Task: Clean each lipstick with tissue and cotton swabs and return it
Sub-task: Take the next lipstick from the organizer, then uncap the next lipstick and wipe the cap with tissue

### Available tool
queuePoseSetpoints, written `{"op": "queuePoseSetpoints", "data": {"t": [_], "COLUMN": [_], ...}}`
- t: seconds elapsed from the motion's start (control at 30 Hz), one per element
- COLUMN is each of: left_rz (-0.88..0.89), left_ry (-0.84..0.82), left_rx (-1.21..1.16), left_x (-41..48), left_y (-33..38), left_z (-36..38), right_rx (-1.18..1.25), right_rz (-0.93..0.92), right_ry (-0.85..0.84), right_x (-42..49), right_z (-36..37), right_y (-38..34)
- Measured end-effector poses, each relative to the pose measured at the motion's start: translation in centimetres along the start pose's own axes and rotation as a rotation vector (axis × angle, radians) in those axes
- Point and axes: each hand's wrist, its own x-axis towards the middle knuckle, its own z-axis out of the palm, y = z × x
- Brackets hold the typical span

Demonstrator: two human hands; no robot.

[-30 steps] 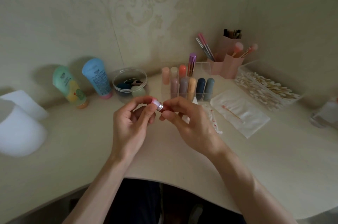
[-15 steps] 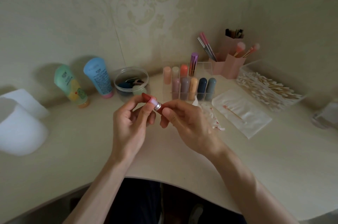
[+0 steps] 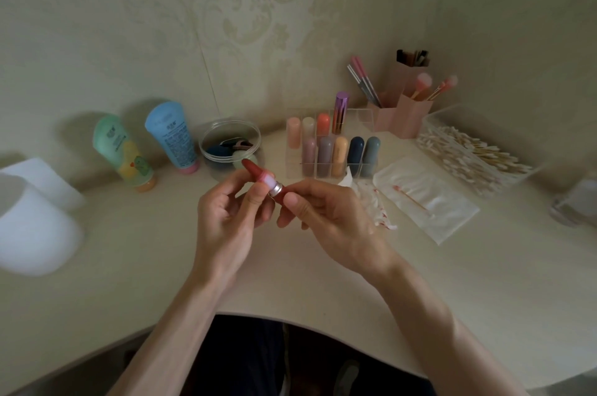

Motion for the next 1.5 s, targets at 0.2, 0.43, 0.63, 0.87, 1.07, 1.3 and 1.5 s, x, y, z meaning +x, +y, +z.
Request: {"op": "queuePoseSetpoints", "data": {"t": [0.2, 0.43, 0.63, 0.87, 1.07, 1.3, 1.5], "left_rz": [-0.034, -0.027, -0.070, -0.029, -0.035, -0.063, -0.106], "left_ry": [-0.056, -0.097, -0.111, -0.142, -0.159, -0.213, -0.251], "left_rx": [-0.062, -0.020, -0.048, -0.031, -0.031, 0.001, -0.053], "left_x": [-0.3, -0.2, -0.3, -0.2, -0.4, -0.5, -0.3], "left_y": [0.1, -0.3, -0.4, -0.4, -0.2, -0.5, -0.5], "left_z": [0.2, 0.1, 0.1, 0.2, 0.3, 0.1, 0.3], "right_rx": [0.061, 0.086, -0.206, -0.637, -0.818, -0.622, -0.261], "right_rz": [0.013, 0.004, 0.056, 0.236, 0.265, 0.142, 0.121], "right_ry": [0.036, 0.015, 0.567, 0.166, 0.001, 0.179, 0.306], "right_x": [0.2, 0.1, 0.1, -0.8, -0.8, -0.5, -0.7], "right_z": [-0.1, -0.5, -5.4, -7.4, -5.8, -4.4, -3.6], "right_y": [0.1, -0.8, -0.8, -0.3, -0.3, -0.7, -1.1]}}
